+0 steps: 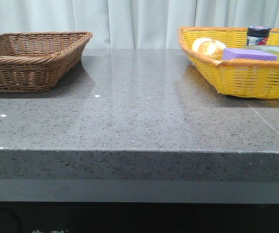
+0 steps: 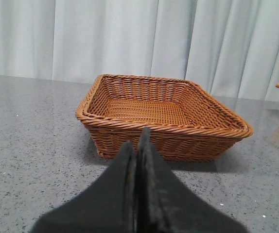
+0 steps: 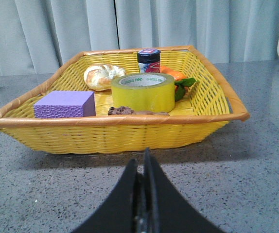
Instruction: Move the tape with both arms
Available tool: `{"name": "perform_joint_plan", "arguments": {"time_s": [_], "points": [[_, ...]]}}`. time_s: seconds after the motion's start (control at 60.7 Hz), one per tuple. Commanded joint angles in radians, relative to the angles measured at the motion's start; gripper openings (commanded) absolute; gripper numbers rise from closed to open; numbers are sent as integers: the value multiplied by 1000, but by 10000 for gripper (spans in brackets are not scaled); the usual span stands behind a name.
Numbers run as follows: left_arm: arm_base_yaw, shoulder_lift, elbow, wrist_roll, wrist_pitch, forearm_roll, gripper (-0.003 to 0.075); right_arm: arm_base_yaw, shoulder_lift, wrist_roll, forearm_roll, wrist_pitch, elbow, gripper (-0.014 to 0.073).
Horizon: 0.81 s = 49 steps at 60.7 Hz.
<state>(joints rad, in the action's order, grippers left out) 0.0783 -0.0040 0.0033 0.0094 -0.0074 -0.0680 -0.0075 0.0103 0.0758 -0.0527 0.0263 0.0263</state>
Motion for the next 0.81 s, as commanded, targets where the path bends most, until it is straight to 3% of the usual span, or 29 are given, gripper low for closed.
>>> {"name": "perform_joint_plan", "arguments": {"time_s": [0.0,0.791], "points": [[6,-17,7,2,-81,-8,-20,-7,22,-4,8,-77,-5,-68],[6,-16,-18,2,-102,-8,-20,-7,22,-4,8,-81,-26,-68]]}}
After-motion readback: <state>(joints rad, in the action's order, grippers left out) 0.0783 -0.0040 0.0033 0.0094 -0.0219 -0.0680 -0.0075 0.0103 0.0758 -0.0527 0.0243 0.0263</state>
